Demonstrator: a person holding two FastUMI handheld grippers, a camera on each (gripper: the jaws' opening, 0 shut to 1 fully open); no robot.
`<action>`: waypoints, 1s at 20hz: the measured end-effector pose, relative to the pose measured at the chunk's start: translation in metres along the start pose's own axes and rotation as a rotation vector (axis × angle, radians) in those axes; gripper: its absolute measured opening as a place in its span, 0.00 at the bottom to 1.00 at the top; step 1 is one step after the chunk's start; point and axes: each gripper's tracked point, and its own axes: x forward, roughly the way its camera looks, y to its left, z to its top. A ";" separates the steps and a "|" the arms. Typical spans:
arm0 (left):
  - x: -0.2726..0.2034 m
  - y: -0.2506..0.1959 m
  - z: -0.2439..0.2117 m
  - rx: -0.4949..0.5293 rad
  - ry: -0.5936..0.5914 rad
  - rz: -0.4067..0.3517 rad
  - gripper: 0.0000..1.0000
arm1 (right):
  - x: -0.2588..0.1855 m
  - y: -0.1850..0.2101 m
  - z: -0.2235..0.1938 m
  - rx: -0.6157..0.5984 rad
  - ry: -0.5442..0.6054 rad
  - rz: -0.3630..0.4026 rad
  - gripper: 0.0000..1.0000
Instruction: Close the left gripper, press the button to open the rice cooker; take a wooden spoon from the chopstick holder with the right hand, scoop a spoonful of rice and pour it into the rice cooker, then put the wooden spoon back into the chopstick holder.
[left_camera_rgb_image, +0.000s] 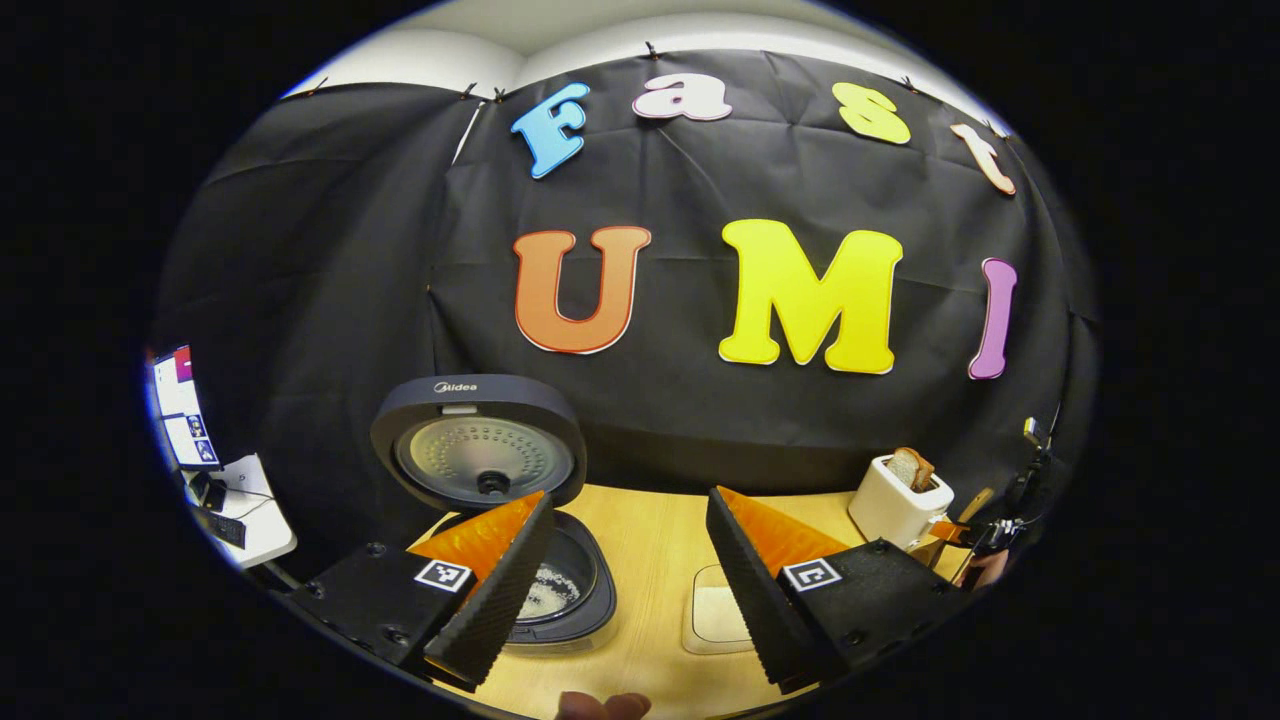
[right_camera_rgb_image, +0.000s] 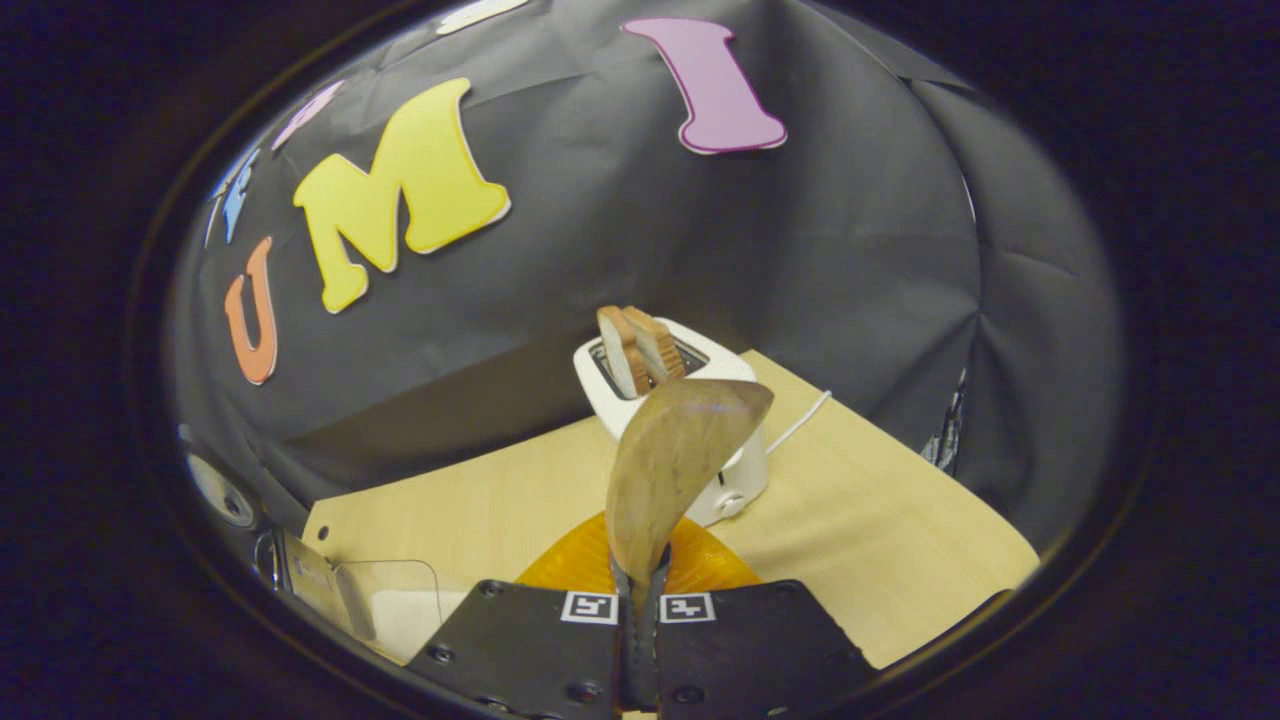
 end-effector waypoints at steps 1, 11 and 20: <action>-0.001 0.001 -0.001 -0.006 0.003 0.002 0.97 | 0.006 -0.002 -0.007 0.014 0.011 -0.004 0.01; -0.002 0.004 0.003 -0.025 -0.006 -0.004 0.97 | -0.010 -0.003 0.012 0.003 -0.037 -0.046 0.42; 0.015 0.042 0.026 -0.064 -0.093 0.025 0.97 | -0.097 0.008 0.078 -0.047 -0.211 -0.063 0.89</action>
